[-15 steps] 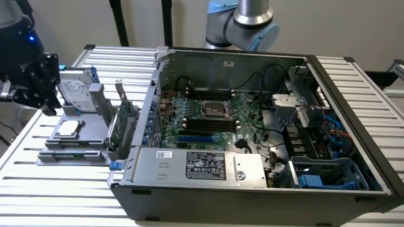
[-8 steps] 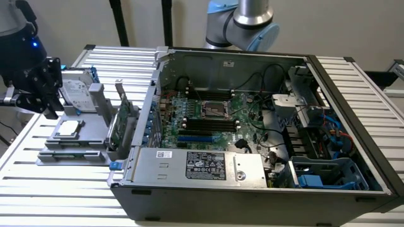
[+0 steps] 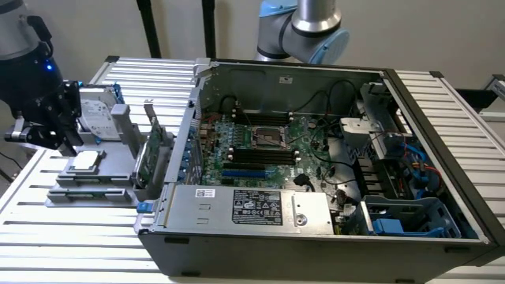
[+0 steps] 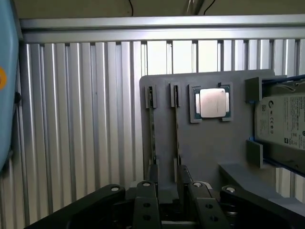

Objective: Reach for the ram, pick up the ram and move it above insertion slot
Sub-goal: 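Pick up the ram and move it above insertion slot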

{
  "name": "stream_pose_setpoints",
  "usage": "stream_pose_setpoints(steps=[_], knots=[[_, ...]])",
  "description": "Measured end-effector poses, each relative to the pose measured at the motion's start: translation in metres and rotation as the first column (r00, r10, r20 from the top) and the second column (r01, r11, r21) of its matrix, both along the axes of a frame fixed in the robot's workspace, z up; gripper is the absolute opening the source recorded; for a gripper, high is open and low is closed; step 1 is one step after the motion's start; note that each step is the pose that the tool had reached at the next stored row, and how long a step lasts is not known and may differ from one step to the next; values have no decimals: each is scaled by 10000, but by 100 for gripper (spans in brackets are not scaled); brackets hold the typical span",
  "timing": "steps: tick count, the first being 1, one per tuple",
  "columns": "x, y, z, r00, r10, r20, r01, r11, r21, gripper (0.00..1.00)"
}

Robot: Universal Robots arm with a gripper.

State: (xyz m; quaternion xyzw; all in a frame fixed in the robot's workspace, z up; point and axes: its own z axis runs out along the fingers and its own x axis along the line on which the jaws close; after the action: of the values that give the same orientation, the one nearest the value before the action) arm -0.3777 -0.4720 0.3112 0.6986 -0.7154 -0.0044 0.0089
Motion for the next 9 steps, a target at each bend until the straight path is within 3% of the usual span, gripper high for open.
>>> stream_pose_setpoints(steps=[9], knots=[[0, -62, -162, 10000, 1, -1, -1, 10000, -1, 31]])
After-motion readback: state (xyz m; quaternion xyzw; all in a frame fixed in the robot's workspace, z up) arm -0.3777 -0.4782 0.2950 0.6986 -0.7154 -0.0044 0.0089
